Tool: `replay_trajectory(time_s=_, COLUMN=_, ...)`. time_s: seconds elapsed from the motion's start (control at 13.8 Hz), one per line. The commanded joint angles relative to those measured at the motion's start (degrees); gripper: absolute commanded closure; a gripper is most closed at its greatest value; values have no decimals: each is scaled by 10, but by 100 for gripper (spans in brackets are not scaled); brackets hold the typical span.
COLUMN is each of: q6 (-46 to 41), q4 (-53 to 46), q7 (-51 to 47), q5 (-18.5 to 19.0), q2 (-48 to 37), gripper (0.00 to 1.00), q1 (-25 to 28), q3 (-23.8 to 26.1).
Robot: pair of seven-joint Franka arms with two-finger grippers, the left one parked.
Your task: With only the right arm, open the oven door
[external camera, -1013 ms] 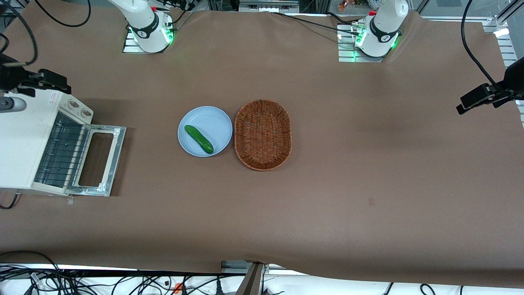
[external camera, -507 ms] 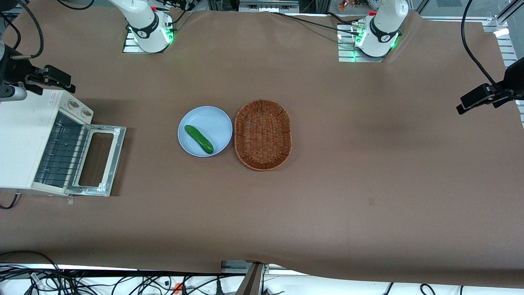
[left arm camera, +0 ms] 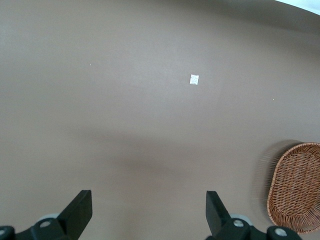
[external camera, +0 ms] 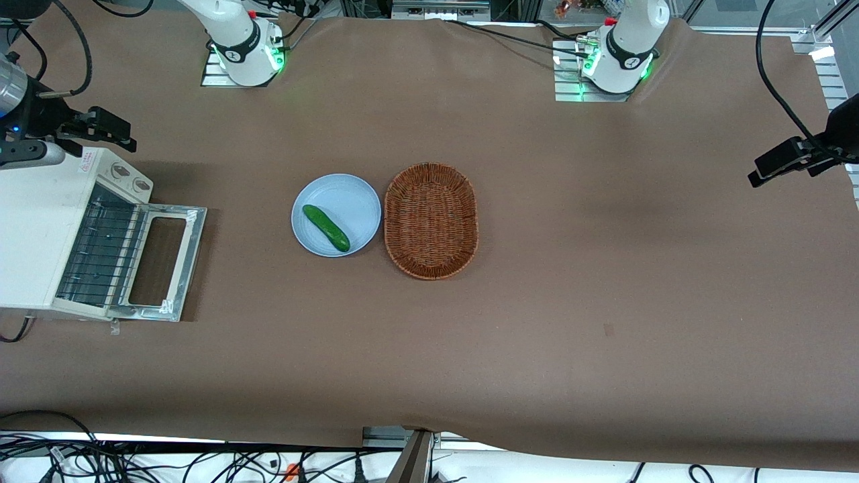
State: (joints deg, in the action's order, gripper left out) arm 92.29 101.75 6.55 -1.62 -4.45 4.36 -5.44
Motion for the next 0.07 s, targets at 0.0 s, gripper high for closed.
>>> replay_trajectory(time_s=0.0, q6=-20, q4=-21, q7=-6, q5=7, q2=12, gripper=0, q1=-8, q3=5)
